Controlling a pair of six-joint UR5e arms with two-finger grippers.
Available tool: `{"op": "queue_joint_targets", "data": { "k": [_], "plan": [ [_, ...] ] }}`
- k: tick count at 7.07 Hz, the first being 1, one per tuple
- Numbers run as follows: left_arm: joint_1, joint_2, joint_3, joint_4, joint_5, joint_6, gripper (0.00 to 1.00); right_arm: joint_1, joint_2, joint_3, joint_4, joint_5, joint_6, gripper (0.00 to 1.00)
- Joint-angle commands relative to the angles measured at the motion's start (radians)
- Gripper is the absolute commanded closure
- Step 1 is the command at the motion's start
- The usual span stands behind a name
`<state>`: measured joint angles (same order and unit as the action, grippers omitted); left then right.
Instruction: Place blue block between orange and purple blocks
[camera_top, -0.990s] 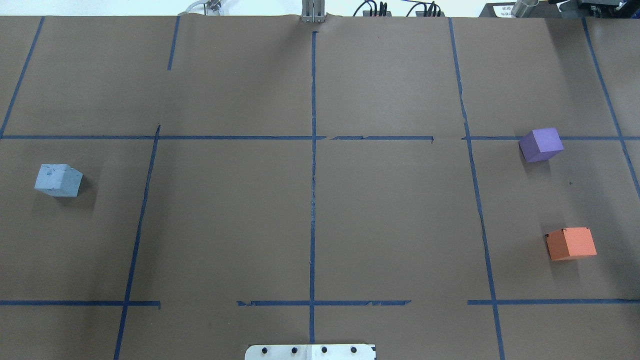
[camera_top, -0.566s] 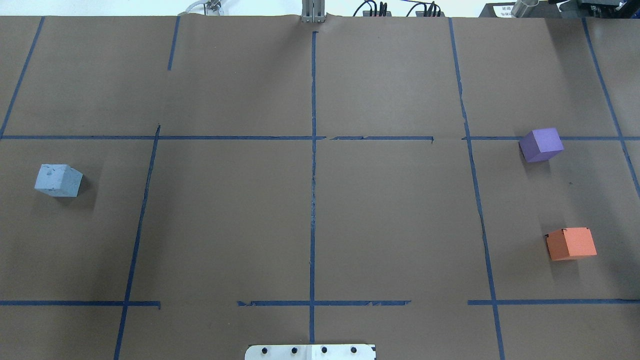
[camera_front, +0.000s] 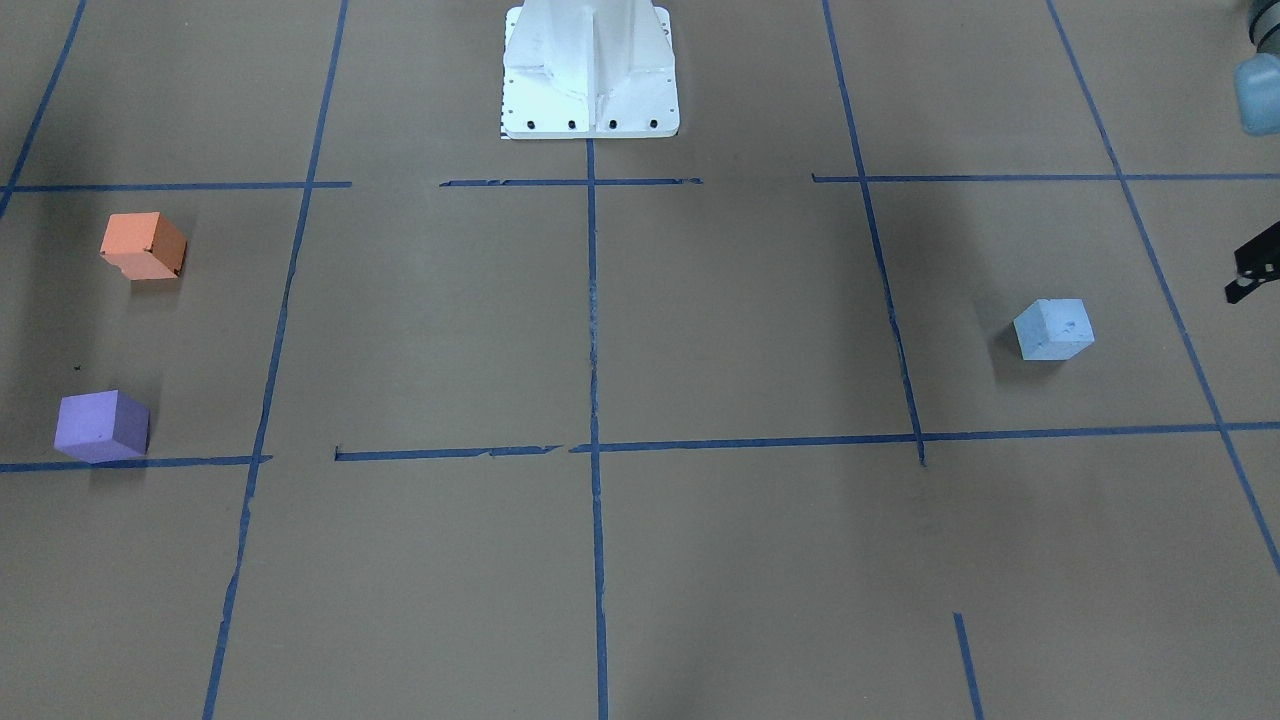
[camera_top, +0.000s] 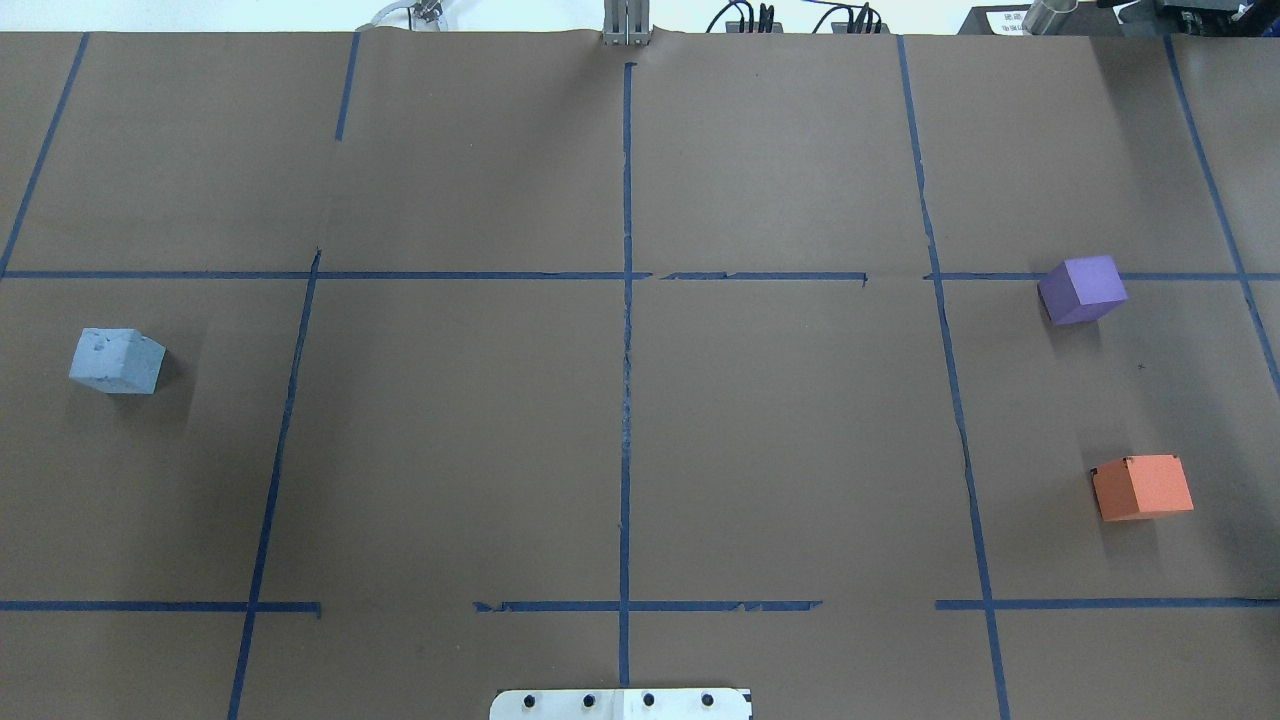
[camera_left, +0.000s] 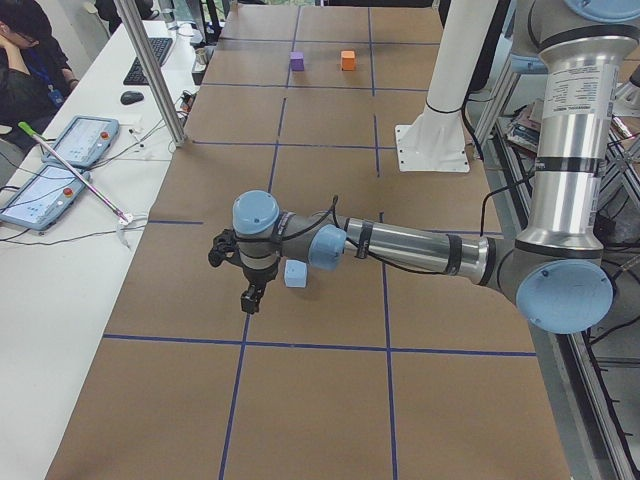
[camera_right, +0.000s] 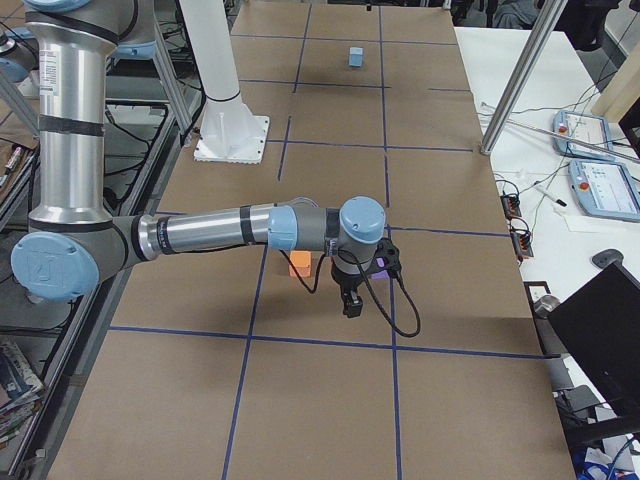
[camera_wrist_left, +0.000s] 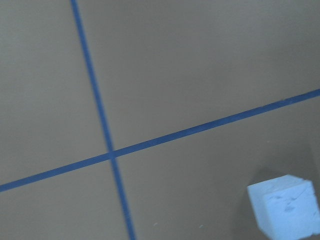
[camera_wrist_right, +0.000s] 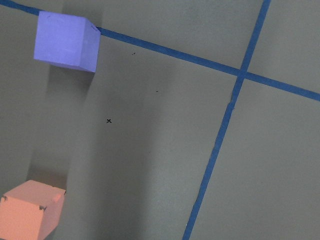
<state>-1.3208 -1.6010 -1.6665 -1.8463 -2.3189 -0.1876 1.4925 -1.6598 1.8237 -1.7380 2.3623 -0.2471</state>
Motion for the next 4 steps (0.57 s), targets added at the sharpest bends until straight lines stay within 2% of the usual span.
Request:
{"op": "queue_joint_targets", "data": {
  "k": [1,2,4],
  "plan": [
    [0.165,-0.002,-0.008,-0.073,0.060,-0.330,0.00,0.000,0.000,-0.001,0.000,0.000,0.000,0.00],
    [0.242,0.003,0.004,-0.120,0.150,-0.425,0.00,0.000,0.000,-0.001,0.000,0.000,0.000,0.00],
    [0.322,0.004,0.056,-0.252,0.170,-0.542,0.00,0.000,0.000,-0.001,0.000,0.000,0.000,0.00]
  ]
}}
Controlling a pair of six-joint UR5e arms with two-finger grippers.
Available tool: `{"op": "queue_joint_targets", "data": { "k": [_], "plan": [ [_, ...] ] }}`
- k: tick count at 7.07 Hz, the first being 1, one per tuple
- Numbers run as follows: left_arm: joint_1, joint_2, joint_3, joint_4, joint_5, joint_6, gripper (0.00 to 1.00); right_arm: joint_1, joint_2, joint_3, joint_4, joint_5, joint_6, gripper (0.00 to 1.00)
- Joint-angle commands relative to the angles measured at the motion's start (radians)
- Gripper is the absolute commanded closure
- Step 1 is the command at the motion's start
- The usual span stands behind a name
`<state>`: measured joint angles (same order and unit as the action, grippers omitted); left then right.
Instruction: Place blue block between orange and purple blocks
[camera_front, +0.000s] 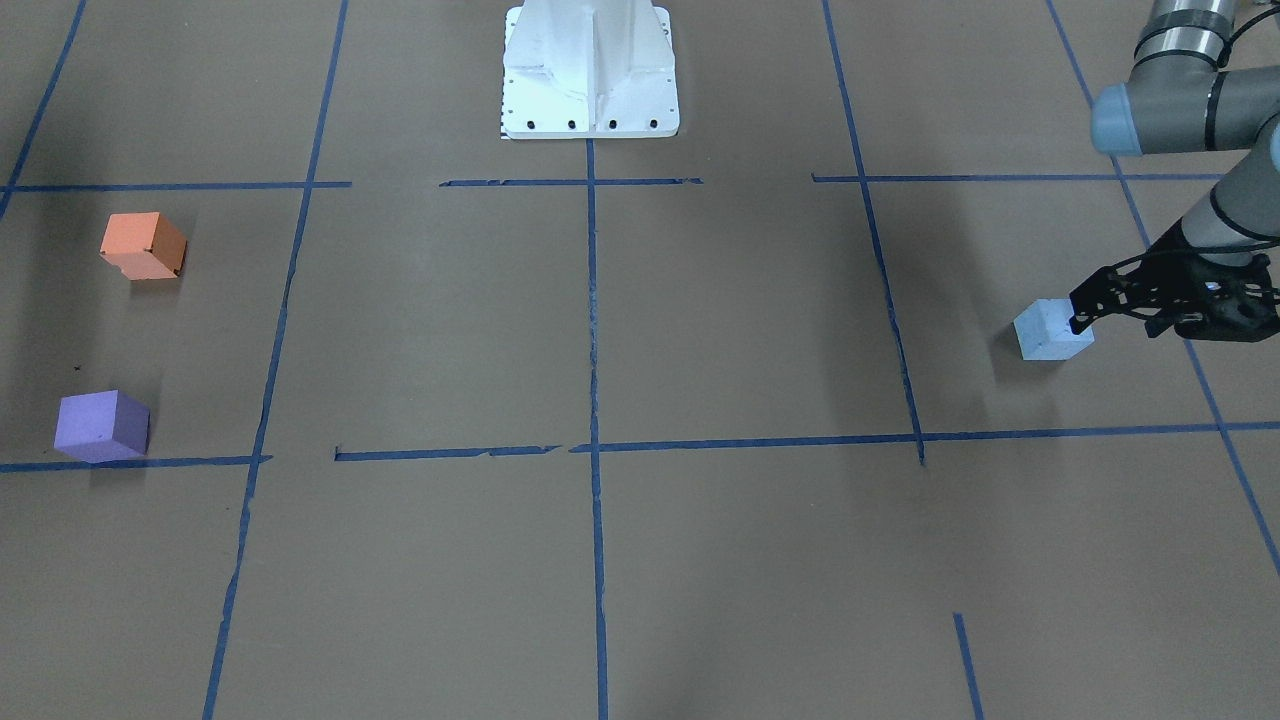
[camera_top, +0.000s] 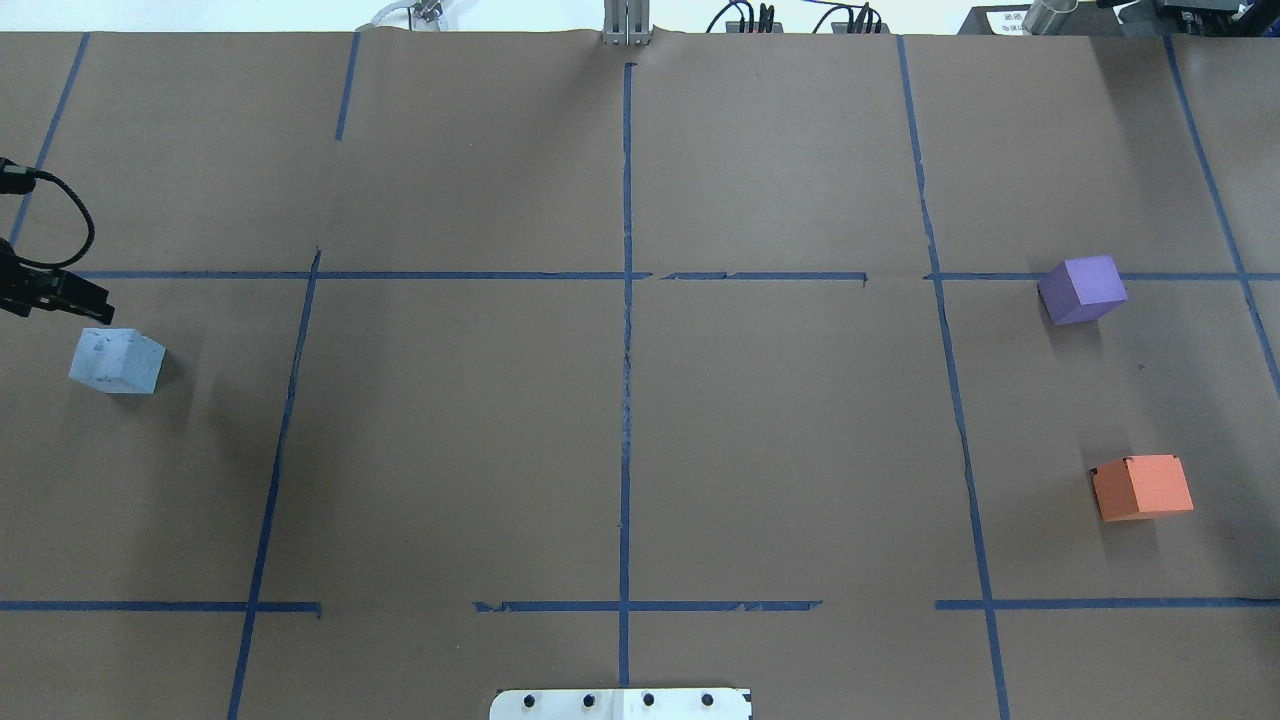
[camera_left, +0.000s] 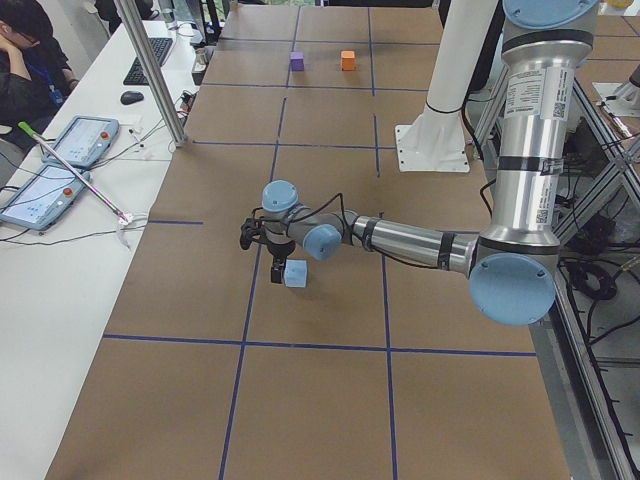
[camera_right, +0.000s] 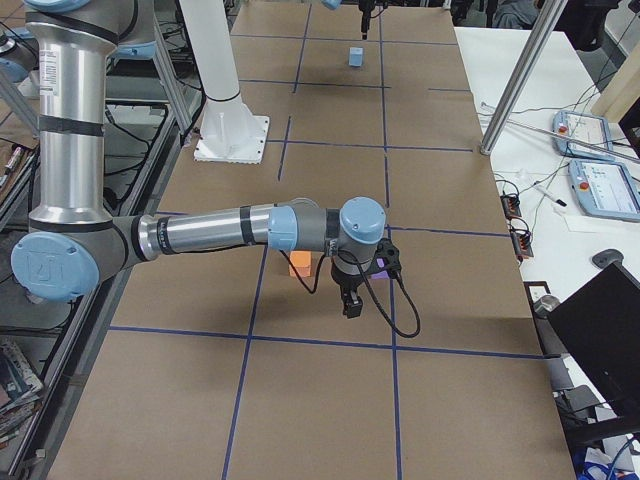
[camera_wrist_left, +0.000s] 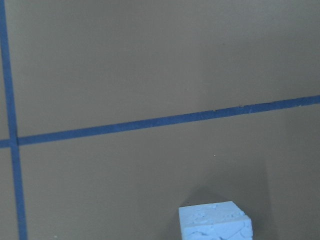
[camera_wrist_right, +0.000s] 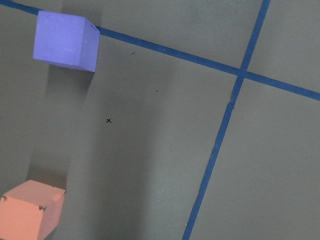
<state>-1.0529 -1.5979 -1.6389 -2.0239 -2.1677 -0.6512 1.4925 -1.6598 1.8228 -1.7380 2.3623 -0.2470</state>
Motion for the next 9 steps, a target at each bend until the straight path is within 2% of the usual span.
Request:
{"op": "queue_joint_targets", "data": {
  "k": [1,5,6,7,8,9],
  "plan": [
    [0.074,0.003,0.034,-0.087,0.019,-0.099,0.00,0.000,0.000,0.000,0.000,0.000,0.000,0.00],
    [0.116,0.006,0.111,-0.116,0.019,-0.090,0.00,0.000,0.000,-0.004,0.000,0.000,-0.002,0.00],
    [0.116,0.006,0.105,-0.115,0.013,-0.100,0.56,0.000,0.000,-0.004,0.000,0.000,-0.002,0.00],
    [0.114,0.006,0.096,-0.113,0.014,-0.099,0.73,0.000,0.000,-0.004,0.000,0.000,-0.002,0.00],
    [0.114,0.001,0.064,-0.101,0.008,-0.100,0.80,0.000,0.000,-0.002,0.000,0.000,0.000,0.00],
    [0.110,-0.013,0.003,-0.017,0.009,-0.100,0.80,0.000,0.000,0.000,0.000,0.000,0.000,0.00]
  ]
}}
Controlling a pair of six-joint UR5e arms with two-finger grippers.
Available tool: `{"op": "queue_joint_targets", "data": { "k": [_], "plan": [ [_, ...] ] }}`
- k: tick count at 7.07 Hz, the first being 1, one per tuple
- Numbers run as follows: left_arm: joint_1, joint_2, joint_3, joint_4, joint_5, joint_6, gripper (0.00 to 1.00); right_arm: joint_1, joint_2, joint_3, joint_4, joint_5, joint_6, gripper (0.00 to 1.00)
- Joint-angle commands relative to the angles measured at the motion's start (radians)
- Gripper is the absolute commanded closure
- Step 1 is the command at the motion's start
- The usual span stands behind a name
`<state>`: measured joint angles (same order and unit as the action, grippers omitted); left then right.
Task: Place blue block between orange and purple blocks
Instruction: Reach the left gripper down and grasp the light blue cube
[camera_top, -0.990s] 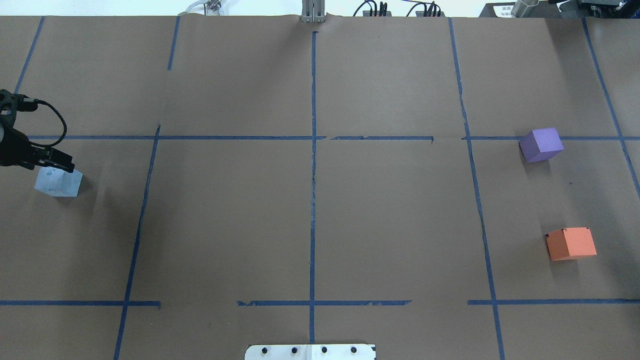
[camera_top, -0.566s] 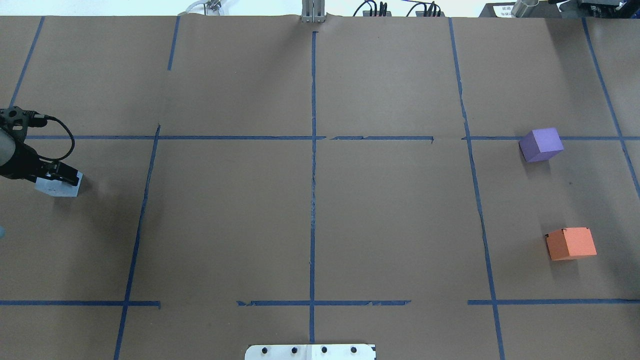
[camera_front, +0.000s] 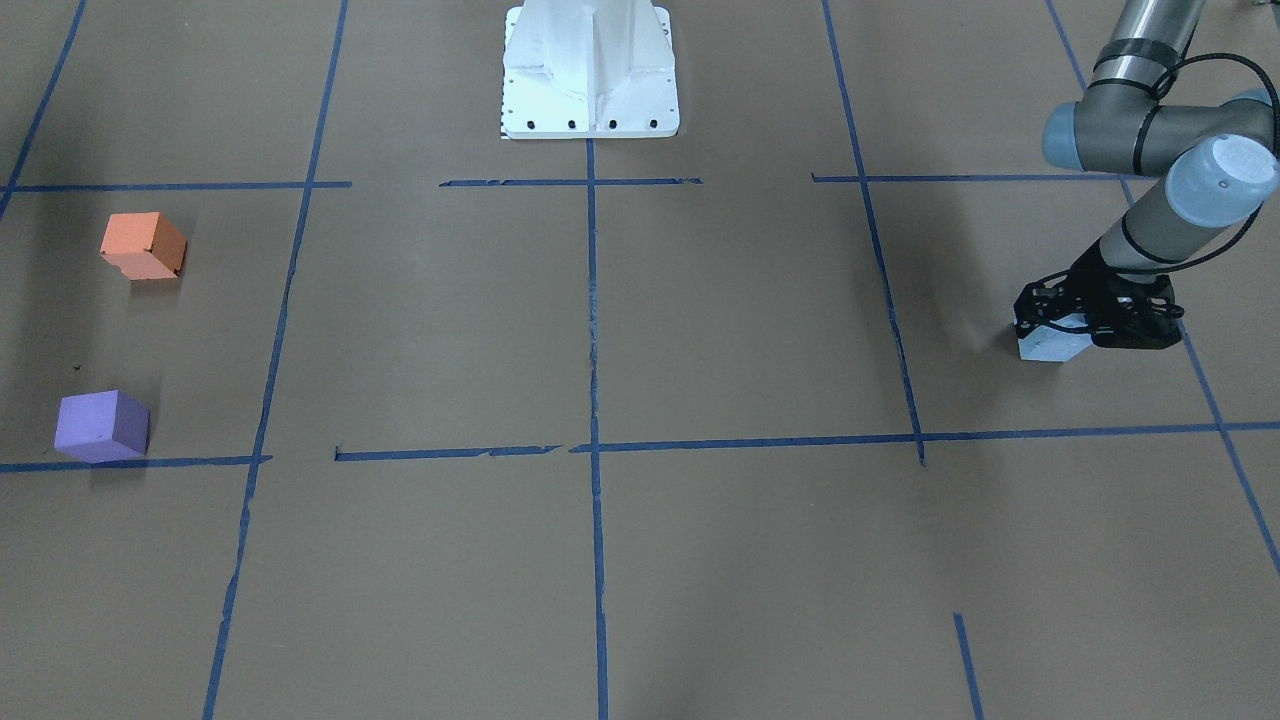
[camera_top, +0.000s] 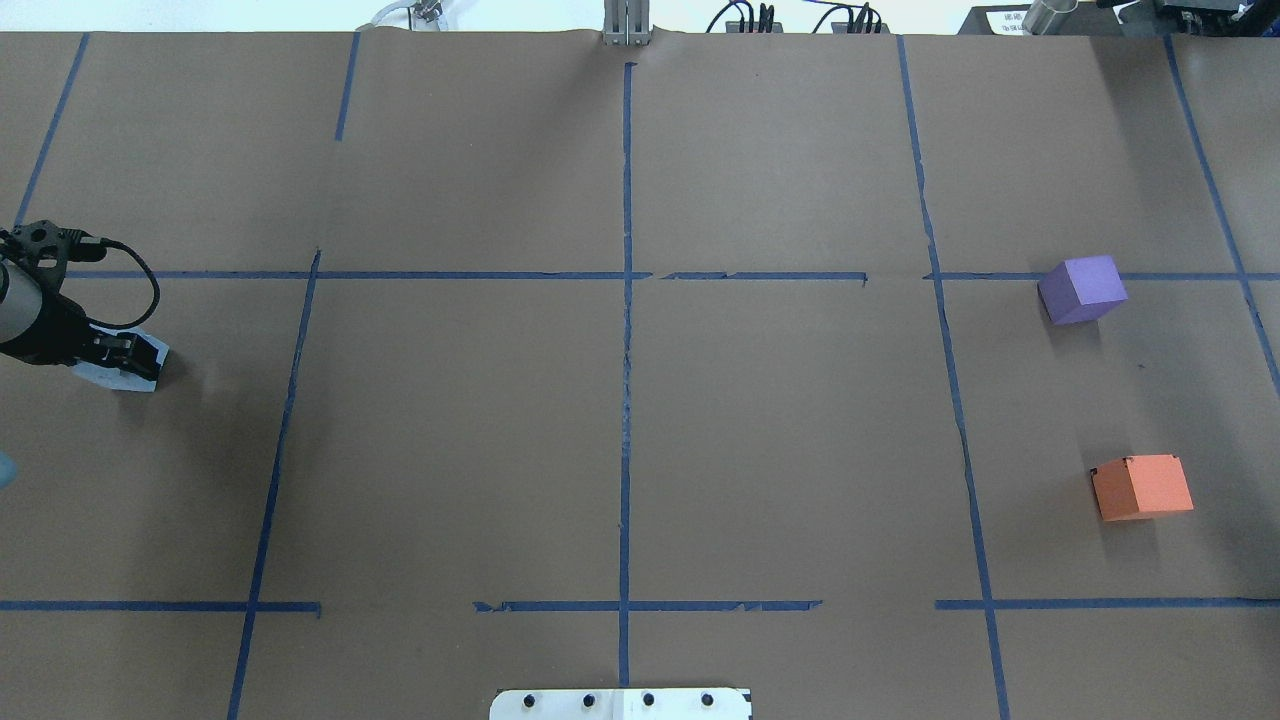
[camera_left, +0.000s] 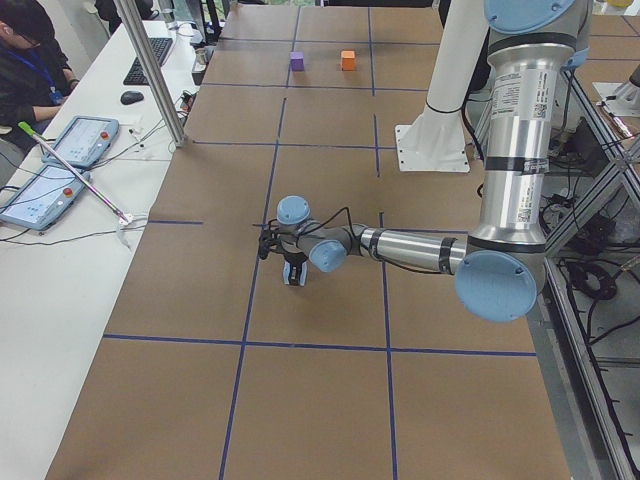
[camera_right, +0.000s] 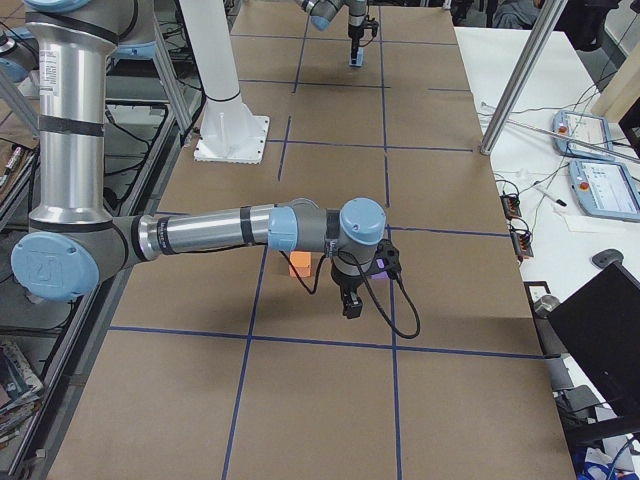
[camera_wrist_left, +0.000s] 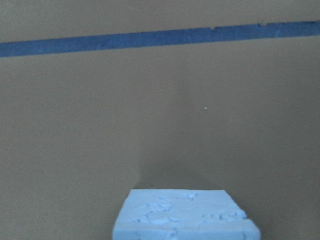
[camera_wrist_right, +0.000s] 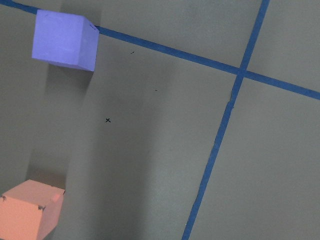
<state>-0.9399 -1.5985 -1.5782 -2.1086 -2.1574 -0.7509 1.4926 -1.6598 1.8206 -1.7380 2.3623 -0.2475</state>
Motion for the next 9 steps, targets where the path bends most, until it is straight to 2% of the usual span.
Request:
{"op": "queue_joint_targets", "data": {
  "k": [1,2,3,5,6,9],
  "plan": [
    [-0.005,-0.088,-0.142,0.226,0.007,-0.002,0.80,0.000,-0.002,0.003,0.000,0.000,0.001,0.00],
    [-0.003,-0.201,-0.179,0.362,0.010,-0.005,0.77,0.000,0.000,0.003,0.000,0.000,0.001,0.00],
    [0.010,-0.313,-0.172,0.433,0.008,-0.008,0.73,0.000,0.000,0.003,0.000,0.000,0.001,0.00],
    [0.198,-0.476,-0.126,0.470,0.043,-0.217,0.73,0.000,0.000,-0.003,0.000,0.000,0.001,0.00],
    [0.273,-0.579,-0.070,0.472,0.154,-0.334,0.73,0.000,0.000,-0.004,0.000,0.000,0.001,0.00],
    [0.393,-0.825,0.156,0.456,0.214,-0.493,0.72,0.000,0.000,-0.004,0.000,0.000,0.001,0.00]
  ]
}}
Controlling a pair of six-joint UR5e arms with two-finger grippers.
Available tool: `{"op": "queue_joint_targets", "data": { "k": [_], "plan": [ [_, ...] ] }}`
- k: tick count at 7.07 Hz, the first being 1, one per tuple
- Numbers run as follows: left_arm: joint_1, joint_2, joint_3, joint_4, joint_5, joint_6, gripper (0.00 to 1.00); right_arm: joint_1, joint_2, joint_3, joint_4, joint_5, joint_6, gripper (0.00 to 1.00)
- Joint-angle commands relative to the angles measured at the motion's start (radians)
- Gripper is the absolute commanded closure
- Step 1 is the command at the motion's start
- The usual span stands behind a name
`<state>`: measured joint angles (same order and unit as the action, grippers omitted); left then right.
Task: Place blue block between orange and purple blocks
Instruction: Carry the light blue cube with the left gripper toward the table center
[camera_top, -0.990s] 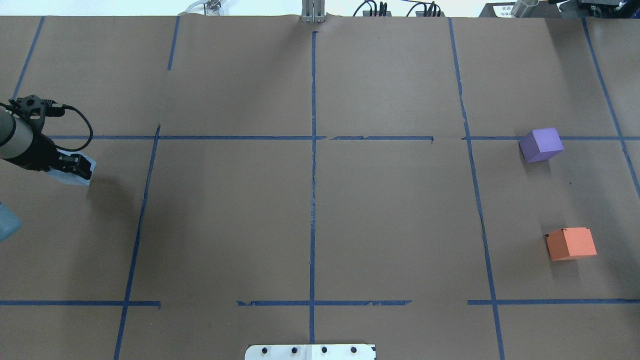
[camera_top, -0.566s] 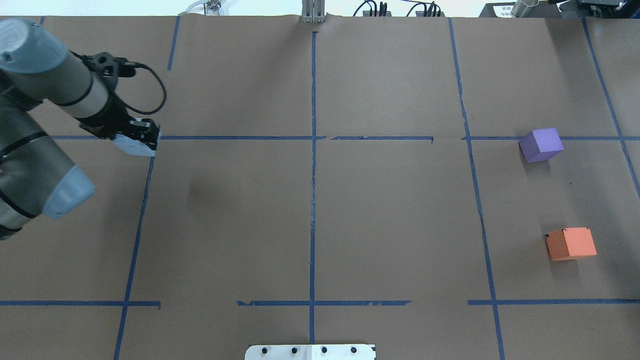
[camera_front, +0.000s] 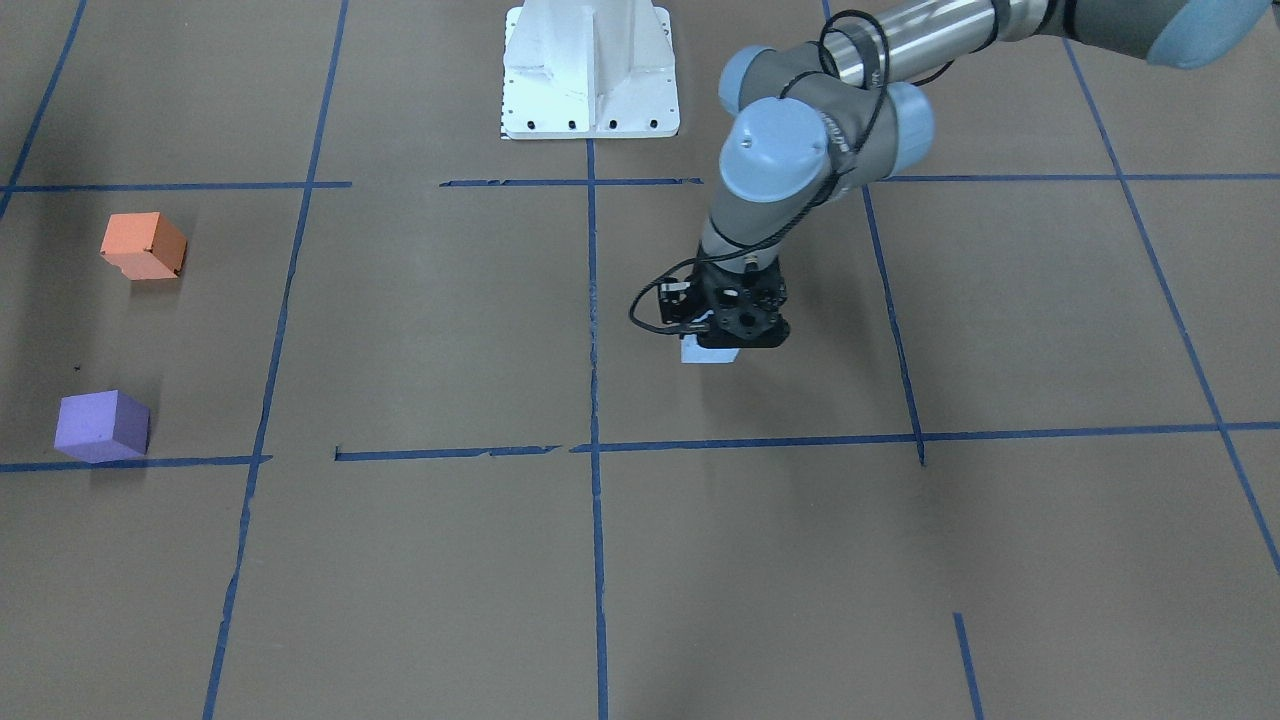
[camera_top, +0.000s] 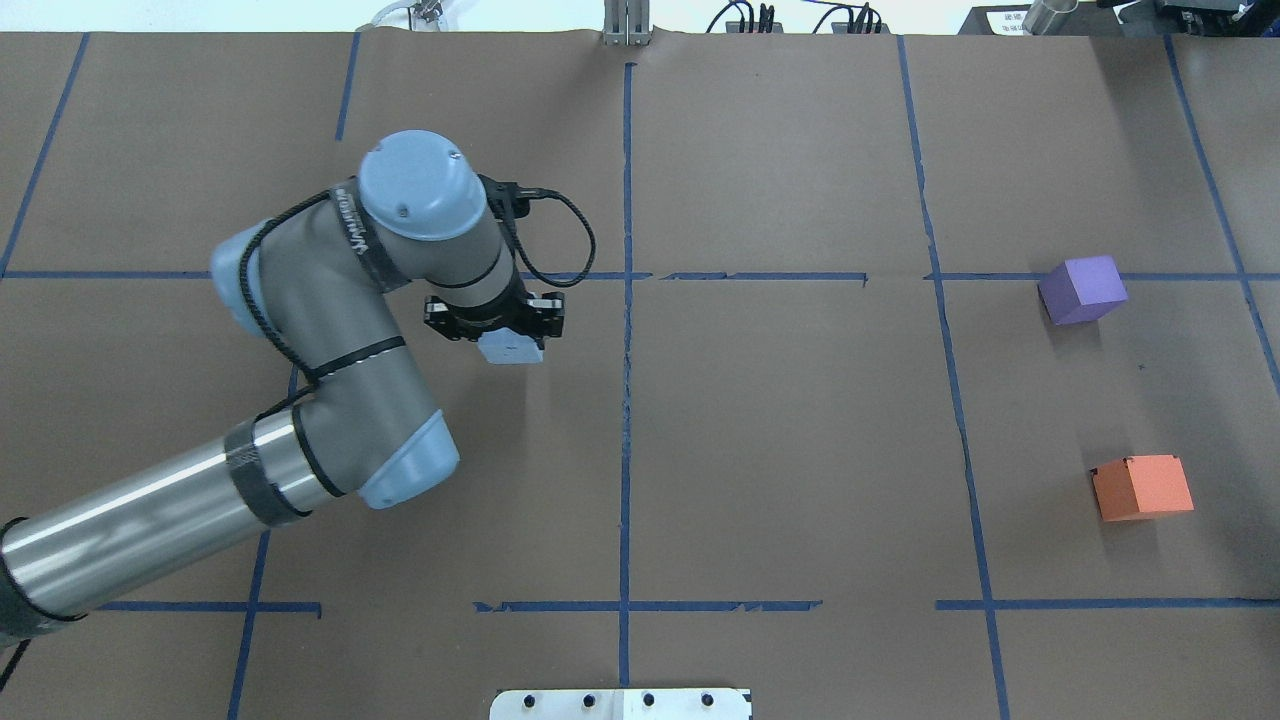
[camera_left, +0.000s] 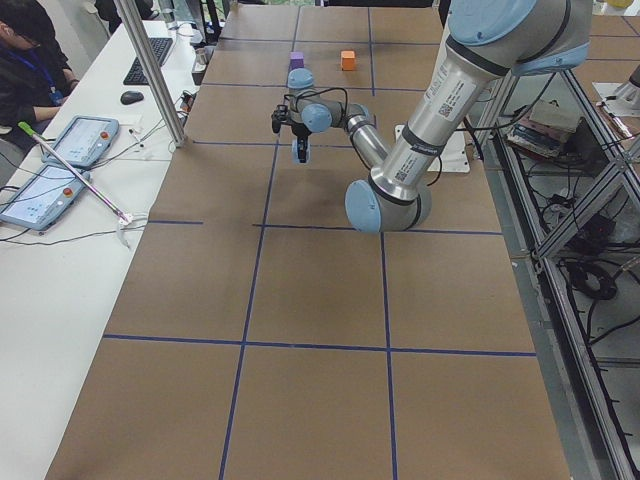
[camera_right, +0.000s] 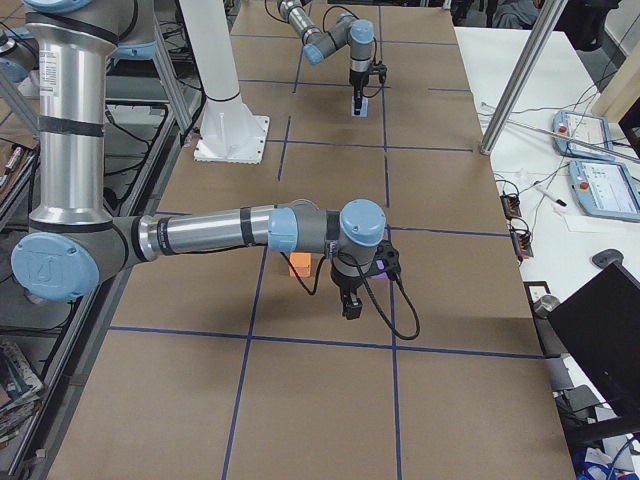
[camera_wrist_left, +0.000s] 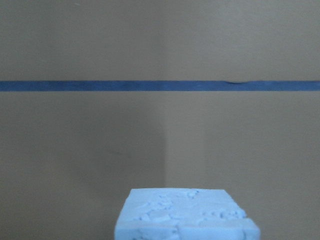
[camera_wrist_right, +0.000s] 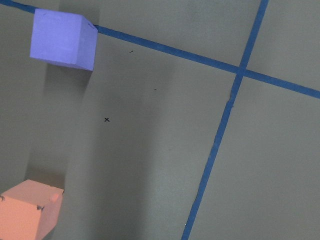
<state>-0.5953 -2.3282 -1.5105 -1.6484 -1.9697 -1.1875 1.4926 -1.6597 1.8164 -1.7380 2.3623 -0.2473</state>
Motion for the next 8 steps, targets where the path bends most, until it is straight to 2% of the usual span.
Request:
{"op": "queue_joint_targets", "data": {
  "k": [1,2,3,4,6,7,8],
  "plan": [
    [0.093,-0.124,0.114,-0.007,0.091,-0.064,0.71,0.000,0.000,-0.002,0.000,0.000,-0.001,0.00],
    [0.112,-0.134,0.139,-0.007,0.100,-0.075,0.71,0.000,0.000,-0.002,0.000,0.000,0.000,0.00],
    [0.118,-0.141,0.162,-0.007,0.100,-0.075,0.62,0.000,0.000,-0.002,0.000,0.000,-0.001,0.00],
    [0.120,-0.146,0.182,-0.017,0.101,-0.075,0.39,0.000,0.000,-0.002,0.000,0.000,-0.001,0.00],
    [0.121,-0.149,0.196,-0.039,0.101,-0.075,0.00,0.000,0.000,-0.002,0.000,0.000,0.000,0.00],
    [0.109,-0.155,0.188,-0.034,0.101,-0.090,0.00,0.000,0.001,0.003,0.000,0.000,0.000,0.00],
    [0.039,-0.149,0.141,-0.009,0.082,-0.071,0.00,0.000,0.015,0.006,0.000,0.002,0.006,0.00]
  ]
}}
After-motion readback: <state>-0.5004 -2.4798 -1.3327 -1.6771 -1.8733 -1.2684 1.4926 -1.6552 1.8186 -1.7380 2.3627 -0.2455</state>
